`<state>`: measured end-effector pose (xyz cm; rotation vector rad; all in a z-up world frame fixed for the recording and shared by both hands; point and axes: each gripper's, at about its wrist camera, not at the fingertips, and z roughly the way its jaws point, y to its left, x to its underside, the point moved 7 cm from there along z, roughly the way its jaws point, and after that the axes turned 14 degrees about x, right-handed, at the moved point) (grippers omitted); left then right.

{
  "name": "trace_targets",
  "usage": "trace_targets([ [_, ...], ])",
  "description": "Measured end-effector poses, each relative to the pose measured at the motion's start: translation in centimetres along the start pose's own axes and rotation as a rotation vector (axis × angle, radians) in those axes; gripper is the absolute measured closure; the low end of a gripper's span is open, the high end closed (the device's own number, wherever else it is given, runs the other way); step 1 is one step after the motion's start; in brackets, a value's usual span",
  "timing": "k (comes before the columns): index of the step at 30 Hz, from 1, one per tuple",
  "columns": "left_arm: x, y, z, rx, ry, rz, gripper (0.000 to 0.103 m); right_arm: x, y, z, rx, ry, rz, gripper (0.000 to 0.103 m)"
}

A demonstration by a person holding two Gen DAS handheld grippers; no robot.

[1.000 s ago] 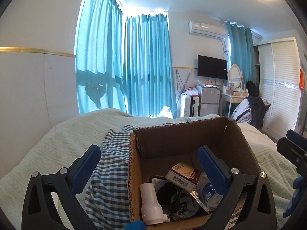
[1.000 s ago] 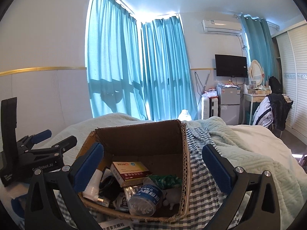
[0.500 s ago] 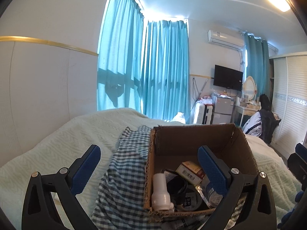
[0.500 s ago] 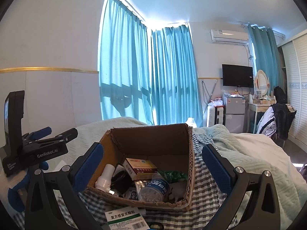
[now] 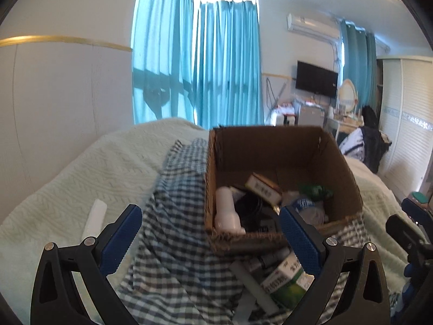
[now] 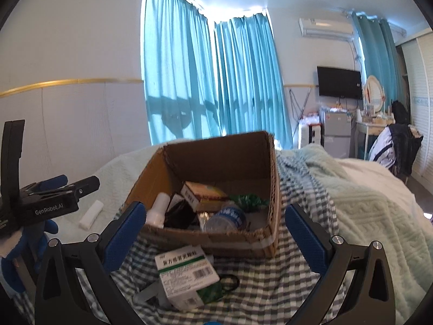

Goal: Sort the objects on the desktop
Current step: 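Withdraw both open tools from the box toward the green-white medicine box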

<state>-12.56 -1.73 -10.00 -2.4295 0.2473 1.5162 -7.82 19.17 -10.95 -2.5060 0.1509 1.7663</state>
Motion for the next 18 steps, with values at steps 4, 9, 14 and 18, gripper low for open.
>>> trace_targets([
  [4, 2.3, -0.9, 1.8, -0.010, 0.141, 0.046, 0.000, 1.9, 1.0, 0.1, 0.005, 0.060, -0.091, 0.000],
  [9, 3.9, -1.1, 2.6, -0.008, 0.172, 0.037, 0.000, 4.4, 2.1, 1.3, -0.064, 0.156, -0.118, 0.000],
  [14, 6.5, -0.4, 4.7, -0.006, 0.267, 0.002, 0.000, 5.9, 2.4, 2.6, -0.118, 0.212, -0.092, 0.000],
  [18, 8.3, 0.2, 6.4, -0.007, 0.324, -0.021, 0.000, 7.1, 3.3, 3.3, -0.127, 0.233, -0.138, 0.000],
])
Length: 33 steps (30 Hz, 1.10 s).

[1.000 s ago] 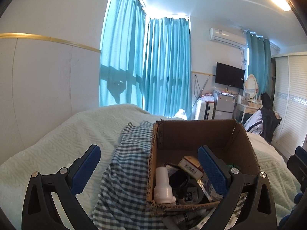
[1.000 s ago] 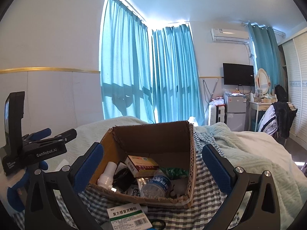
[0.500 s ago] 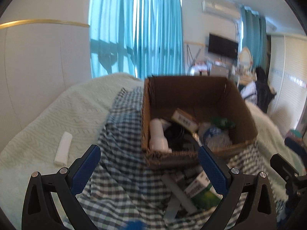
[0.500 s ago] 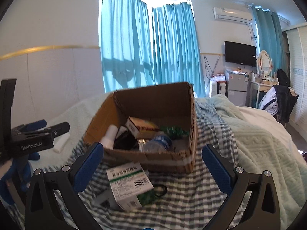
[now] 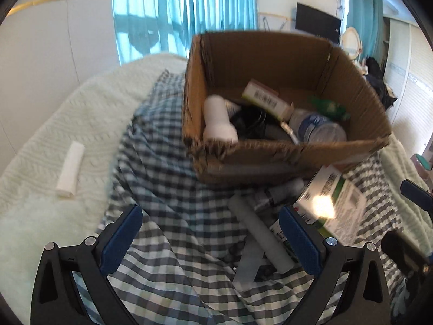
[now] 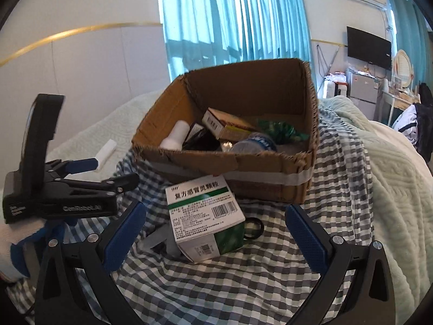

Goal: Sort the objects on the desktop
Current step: 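Withdraw both open tools from the box toward the green-white medicine box, then grasp the white comb with the left tool while the right grasps the green-white medicine box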

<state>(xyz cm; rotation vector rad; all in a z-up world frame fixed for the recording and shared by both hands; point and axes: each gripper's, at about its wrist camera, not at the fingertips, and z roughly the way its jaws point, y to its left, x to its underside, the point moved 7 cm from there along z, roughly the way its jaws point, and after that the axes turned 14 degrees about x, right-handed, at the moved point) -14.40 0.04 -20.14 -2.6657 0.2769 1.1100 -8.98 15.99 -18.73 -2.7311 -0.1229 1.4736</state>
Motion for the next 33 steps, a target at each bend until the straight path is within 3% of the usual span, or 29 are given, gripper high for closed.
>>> trace_targets([
  [8, 0.7, 0.1, 2.4, 0.006, 0.053, 0.002, 0.000, 1.4, 2.1, 3.1, 0.024, 0.036, -0.128, 0.000],
  [16, 1.0, 0.2, 5.0, 0.017, 0.107, -0.018, 0.000, 2.4, 1.5, 5.9, -0.003, 0.128, -0.097, 0.000],
  [17, 1.1, 0.2, 5.3, 0.019, 0.114, -0.020, 0.000, 2.5, 1.3, 6.2, -0.012, 0.147, -0.089, 0.002],
  [20, 1.0, 0.3, 5.9, 0.006, 0.113, -0.025, 0.002, 2.8, 1.5, 6.3, -0.081, 0.181, -0.067, 0.021],
  [23, 1.2, 0.5, 6.6, 0.039, 0.125, -0.054, 0.002, 2.8, 1.5, 6.0, -0.059, 0.186, -0.094, 0.022],
  [25, 1.3, 0.6, 6.9, 0.022, 0.136, -0.051, 0.004, 2.7, 1.2, 5.7, -0.049, 0.188, -0.098, 0.022],
  [30, 1.9, -0.5, 7.9, 0.032, 0.163, -0.028, 0.007, 1.6, -0.1, 2.8, 0.008, 0.124, -0.137, 0.023],
  [33, 2.7, -1.6, 8.8, 0.041, 0.204, 0.011, 0.022, 0.4, -1.1, 1.3, 0.010, 0.085, -0.105, 0.023],
])
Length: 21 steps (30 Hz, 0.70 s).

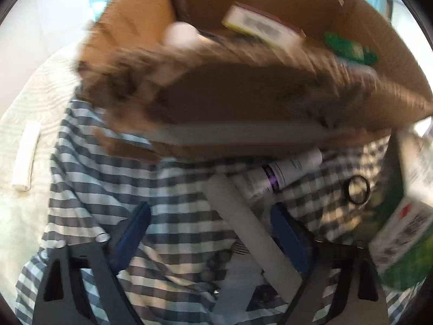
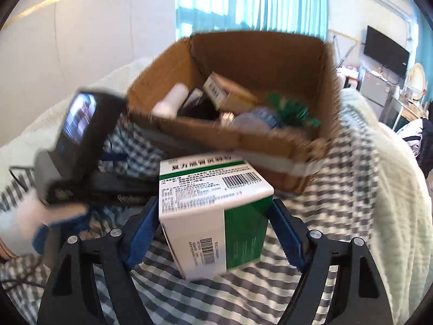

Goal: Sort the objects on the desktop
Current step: 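Grasp the white comb with the left tool while the right grasps the green-white medicine box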

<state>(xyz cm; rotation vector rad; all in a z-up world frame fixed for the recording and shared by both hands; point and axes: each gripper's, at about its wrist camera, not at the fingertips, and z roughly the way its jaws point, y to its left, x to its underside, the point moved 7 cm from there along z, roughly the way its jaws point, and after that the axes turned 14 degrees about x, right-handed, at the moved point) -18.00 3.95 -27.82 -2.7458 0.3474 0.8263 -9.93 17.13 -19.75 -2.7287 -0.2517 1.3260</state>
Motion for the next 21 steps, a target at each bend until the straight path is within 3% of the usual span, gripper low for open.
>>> trace_targets([
  [2, 0.8, -0.8, 0.9, 0.033, 0.050, 0.025, 0.045, -0.5, -0.5, -0.6, -0.001, -0.020, 0.023, 0.023],
  [7, 1.4, -2.0, 0.1, 0.116, 0.049, 0.040, 0.090, -1.3, -0.3, -1.1, 0.005, -0.039, 0.018, 0.023],
  [21, 1.5, -3.2, -7.3, 0.192, -0.095, 0.076, 0.094, -3.3, -0.5, -5.7, 0.018, -0.154, 0.037, 0.023],
])
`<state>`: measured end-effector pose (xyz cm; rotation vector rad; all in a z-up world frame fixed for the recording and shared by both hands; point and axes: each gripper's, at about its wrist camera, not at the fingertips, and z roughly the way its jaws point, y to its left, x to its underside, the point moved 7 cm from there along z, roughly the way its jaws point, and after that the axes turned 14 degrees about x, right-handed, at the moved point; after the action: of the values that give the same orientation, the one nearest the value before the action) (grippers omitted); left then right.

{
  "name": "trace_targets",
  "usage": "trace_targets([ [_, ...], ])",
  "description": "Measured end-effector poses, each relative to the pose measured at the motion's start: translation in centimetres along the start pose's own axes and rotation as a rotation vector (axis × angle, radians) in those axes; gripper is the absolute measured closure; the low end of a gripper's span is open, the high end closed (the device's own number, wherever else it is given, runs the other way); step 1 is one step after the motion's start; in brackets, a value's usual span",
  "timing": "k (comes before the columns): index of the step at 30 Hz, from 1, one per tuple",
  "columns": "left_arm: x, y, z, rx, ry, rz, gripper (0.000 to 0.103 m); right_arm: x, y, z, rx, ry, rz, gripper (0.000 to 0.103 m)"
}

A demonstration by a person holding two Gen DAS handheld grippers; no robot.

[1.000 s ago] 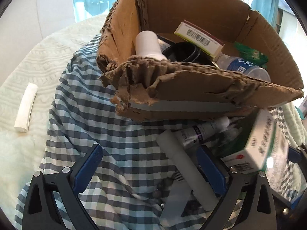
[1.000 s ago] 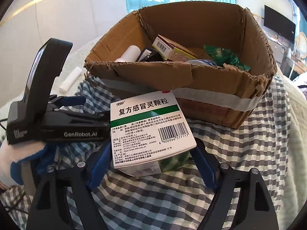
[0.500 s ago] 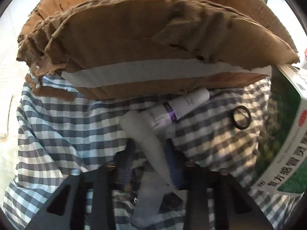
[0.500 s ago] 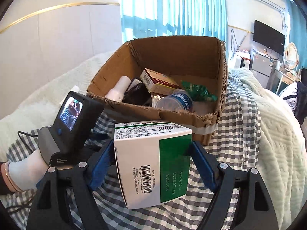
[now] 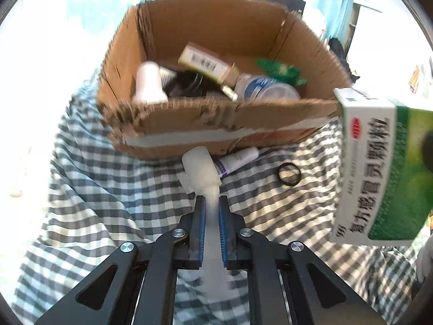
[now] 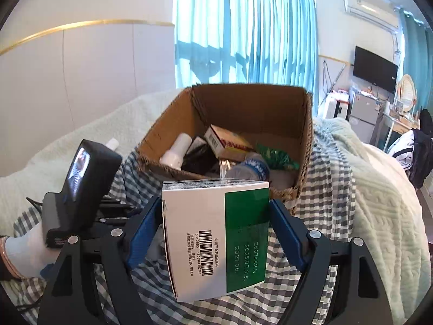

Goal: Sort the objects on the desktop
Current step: 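Grasp the white comb with the left tool while the right grasps the green-white medicine box, then carry the comb and medicine box over the box and release the medicine box inside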

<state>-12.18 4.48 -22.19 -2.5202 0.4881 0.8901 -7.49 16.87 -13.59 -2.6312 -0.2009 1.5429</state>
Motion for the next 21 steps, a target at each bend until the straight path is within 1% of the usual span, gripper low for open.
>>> trace_targets([
  [5, -0.6, -1.6, -3.2, 0.003, -0.057, 0.047, 0.094, -0.8, -0.1, -2.0, 0.012, -0.046, 0.019, 0.024],
  [6, -1.0, -1.3, -3.1, 0.001, -0.066, 0.053, 0.094, -0.9, -0.3, -2.3, 0.013, -0.051, 0.026, 0.024],
  [9, -1.0, -1.8, -5.2, -0.033, -0.126, 0.094, 0.094, -0.8, -0.5, -3.2, 0.016, -0.064, 0.041, 0.024],
  [14, -2.0, -3.1, -7.4, -0.042, -0.206, 0.131, 0.094, -0.3, -1.5, -4.4, 0.041, -0.086, 0.095, 0.024],
  [18, -3.1, -4.2, -9.4, -0.060, -0.267, 0.170, 0.094, -0.7, -1.8, -6.0, 0.099, -0.148, 0.120, 0.024],
  [21, -4.2, -4.5, -10.8, -0.086, -0.329, 0.197, 0.094, -1.4, -1.7, -7.1, 0.149, -0.205, 0.134, 0.024],
])
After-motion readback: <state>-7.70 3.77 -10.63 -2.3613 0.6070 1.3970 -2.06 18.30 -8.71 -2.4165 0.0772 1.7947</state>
